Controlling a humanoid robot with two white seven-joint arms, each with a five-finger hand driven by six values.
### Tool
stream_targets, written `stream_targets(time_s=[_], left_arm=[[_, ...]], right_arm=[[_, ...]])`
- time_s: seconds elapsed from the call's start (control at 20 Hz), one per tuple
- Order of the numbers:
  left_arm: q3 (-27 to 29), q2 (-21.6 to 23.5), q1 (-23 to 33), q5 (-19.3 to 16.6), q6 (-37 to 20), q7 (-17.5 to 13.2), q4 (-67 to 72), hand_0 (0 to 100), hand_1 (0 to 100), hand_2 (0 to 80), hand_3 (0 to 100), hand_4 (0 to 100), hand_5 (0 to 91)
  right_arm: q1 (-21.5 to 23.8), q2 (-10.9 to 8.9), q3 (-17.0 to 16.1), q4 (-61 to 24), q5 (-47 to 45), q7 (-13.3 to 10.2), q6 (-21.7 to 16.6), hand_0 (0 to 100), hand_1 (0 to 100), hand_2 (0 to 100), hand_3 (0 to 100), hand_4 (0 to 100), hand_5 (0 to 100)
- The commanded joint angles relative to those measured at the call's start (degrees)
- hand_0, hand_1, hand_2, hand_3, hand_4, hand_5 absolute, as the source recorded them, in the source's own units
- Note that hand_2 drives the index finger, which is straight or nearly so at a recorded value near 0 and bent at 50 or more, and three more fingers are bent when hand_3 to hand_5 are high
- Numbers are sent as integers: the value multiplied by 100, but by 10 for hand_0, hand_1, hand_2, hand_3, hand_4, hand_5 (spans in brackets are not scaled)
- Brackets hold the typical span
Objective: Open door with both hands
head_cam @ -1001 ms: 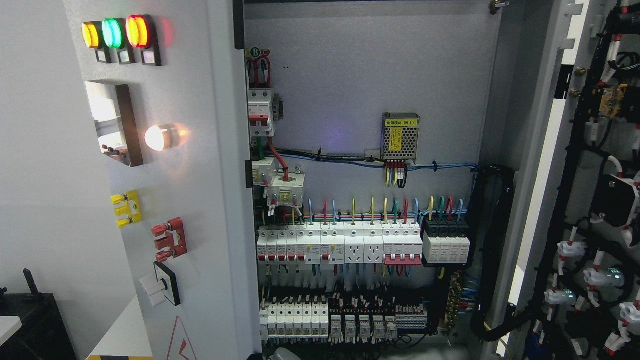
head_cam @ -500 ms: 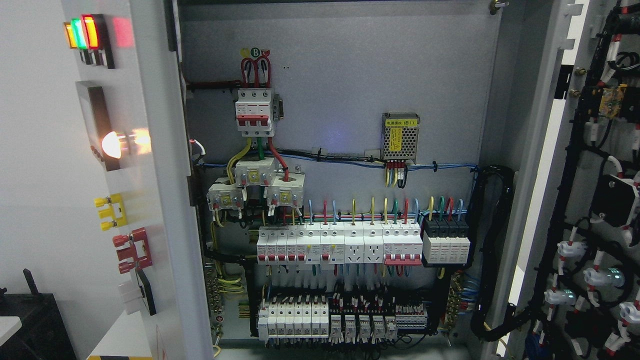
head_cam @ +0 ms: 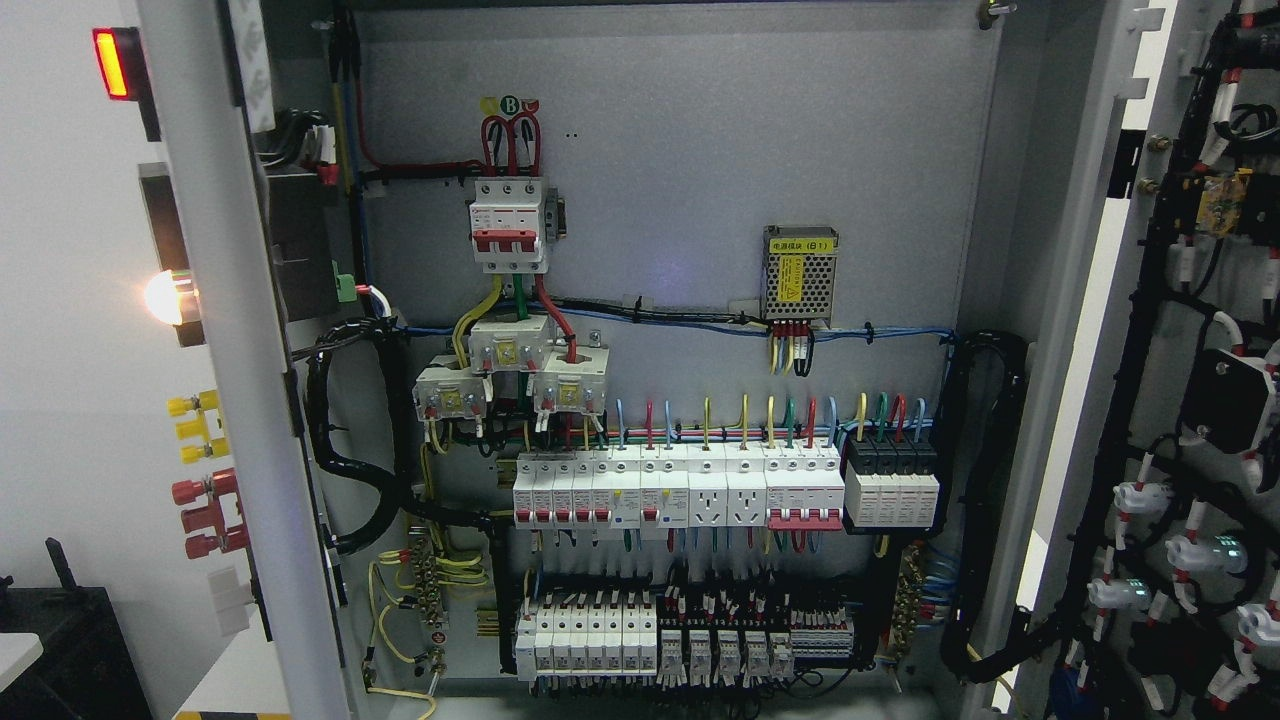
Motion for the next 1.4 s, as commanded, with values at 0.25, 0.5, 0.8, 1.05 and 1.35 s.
stream_targets(time_s=[0.25,0.5,0.8,1.05,1.35], left_arm=[[53,0,0,176,-1,1,-88,0,0,0,0,43,0],[53,0,0,176,-1,1,-88,0,0,0,0,43,0],[53,0,0,176,-1,1,-88,0,0,0,0,43,0],[53,0,0,176,-1,1,-88,0,0,0,0,43,0],[53,0,0,176,-1,1,-88,0,0,0,0,44,0]], right_arm=[[-59,59,622,-62,370,-15,4,0,0,0,0,0,0],[-68,138,727,-36,484,-15,30,0,0,0,0,0,0],[-156,226,763,17,484,-15,65,0,0,0,0,0,0],[-191,270,798,87,493,-15,65,0,0,0,0,0,0],[-217,340,807,140,616,-15,65,0,0,0,0,0,0]])
